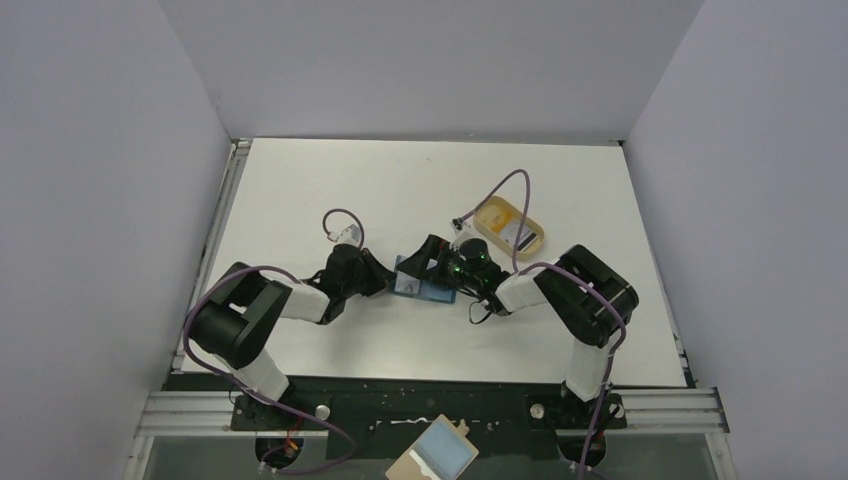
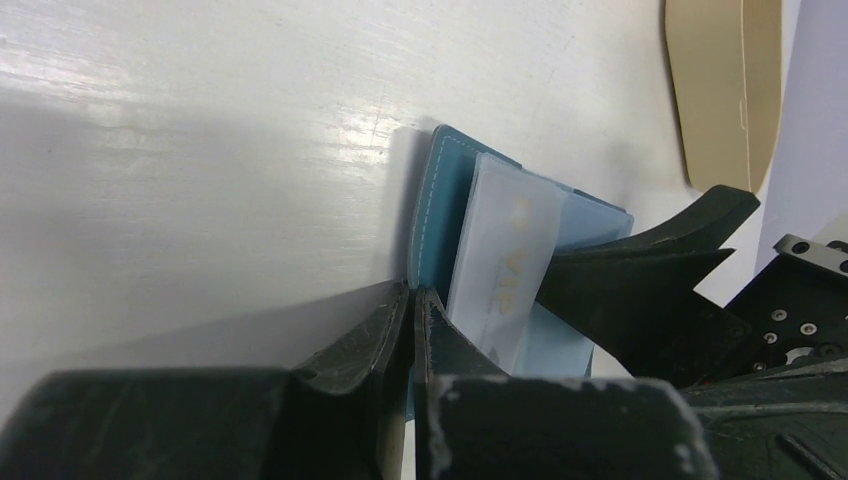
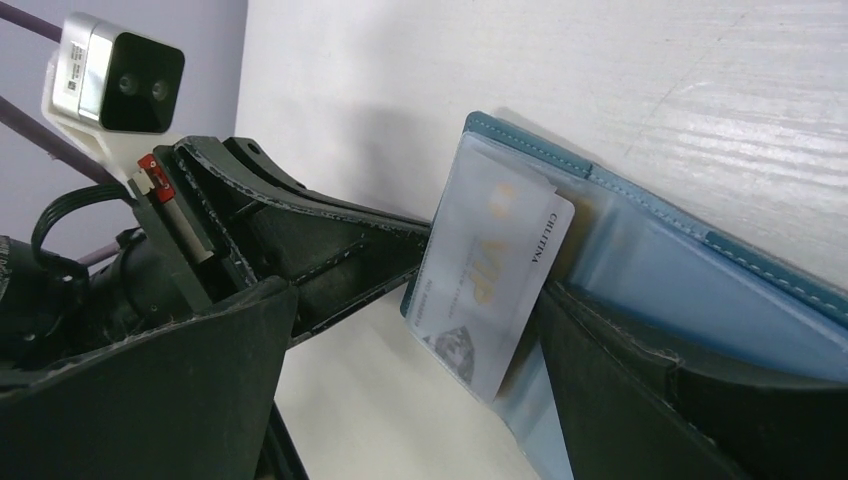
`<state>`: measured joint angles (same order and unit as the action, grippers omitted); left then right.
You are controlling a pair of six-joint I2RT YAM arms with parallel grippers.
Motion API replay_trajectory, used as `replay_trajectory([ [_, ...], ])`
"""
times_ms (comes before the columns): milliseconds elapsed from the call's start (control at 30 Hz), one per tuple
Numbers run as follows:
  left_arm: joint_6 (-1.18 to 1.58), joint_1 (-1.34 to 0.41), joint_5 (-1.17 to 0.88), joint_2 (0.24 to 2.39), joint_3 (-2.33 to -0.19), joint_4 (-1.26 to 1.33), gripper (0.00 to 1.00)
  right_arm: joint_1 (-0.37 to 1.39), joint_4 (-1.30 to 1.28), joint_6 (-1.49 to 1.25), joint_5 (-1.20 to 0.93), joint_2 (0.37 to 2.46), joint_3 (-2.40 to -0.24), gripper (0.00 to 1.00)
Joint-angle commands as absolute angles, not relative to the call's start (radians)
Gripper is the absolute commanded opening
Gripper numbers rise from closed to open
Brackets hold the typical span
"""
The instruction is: Take the credit cards out of the card holder
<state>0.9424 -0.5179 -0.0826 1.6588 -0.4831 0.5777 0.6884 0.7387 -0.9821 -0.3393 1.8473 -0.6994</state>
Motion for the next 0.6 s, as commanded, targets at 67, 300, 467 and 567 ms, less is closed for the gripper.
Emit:
replay_trajectory([
  [67,0.934,-0.534,-0.106,1.723,-0.485,0.52,0.0,0.703,0.954,-1.11,-0.413,1.886,-0.631,0.86],
  [300,0.933,-0.534,-0.111,1.73,-0.489,0.52,0.0,0.707,1.069,-1.139,-0.441,1.918,-0.624,0.49],
  [467,0.931,-0.535,-0.116,1.726,-0.488,0.519,0.0,0.709,1.121,-1.168,-0.449,1.955,-0.633,0.41],
  [567,0.928,-0.535,-0.115,1.723,-0.486,0.515,0.0,0.703,1.117,-1.164,-0.447,1.942,-0.62,0.41],
])
